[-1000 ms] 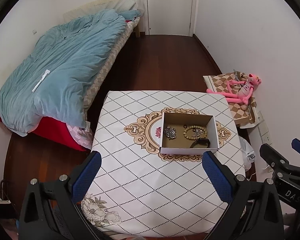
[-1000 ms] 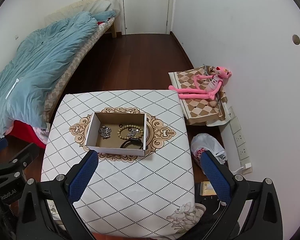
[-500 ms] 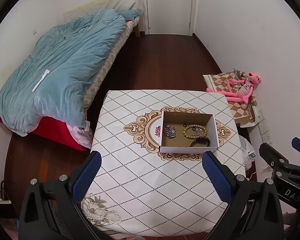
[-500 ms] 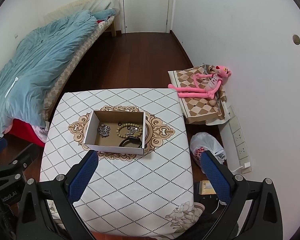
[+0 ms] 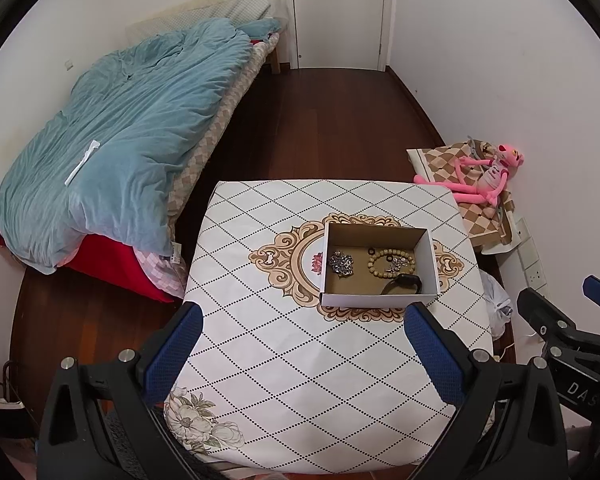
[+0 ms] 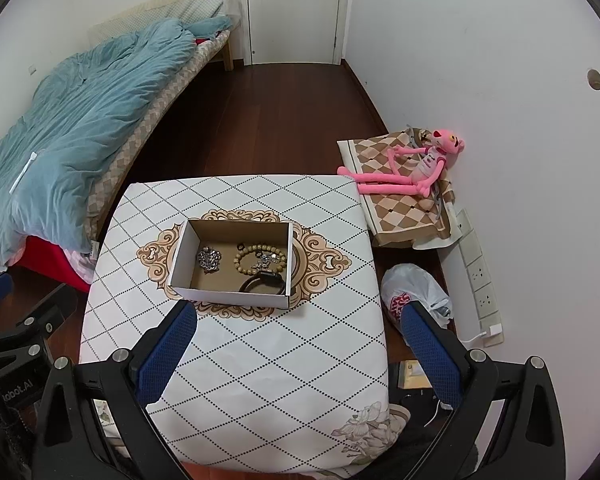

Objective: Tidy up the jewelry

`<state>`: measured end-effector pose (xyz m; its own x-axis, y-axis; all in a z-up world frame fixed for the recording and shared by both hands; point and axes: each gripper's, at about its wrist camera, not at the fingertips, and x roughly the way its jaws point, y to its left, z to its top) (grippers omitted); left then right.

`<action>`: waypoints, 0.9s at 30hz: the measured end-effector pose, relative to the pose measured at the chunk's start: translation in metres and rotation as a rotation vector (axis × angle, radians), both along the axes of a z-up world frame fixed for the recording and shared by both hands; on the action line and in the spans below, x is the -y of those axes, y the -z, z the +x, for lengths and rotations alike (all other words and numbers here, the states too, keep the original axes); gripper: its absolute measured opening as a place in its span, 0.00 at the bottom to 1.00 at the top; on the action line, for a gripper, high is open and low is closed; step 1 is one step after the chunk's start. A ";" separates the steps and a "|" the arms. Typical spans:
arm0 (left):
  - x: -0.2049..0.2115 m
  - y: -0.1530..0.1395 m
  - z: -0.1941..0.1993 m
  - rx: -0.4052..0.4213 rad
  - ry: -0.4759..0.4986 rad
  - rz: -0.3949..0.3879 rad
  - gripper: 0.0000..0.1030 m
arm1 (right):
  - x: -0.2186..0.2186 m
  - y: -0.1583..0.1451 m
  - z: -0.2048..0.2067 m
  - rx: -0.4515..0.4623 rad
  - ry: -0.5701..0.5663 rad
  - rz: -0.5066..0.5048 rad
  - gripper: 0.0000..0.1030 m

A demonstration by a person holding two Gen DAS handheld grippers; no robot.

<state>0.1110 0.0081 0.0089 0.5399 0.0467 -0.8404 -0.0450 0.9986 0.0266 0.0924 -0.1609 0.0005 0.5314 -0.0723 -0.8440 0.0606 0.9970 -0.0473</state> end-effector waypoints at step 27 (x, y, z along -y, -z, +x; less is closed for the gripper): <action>-0.005 0.005 0.001 -0.011 0.002 -0.008 1.00 | 0.001 0.002 0.003 -0.007 -0.001 -0.008 1.00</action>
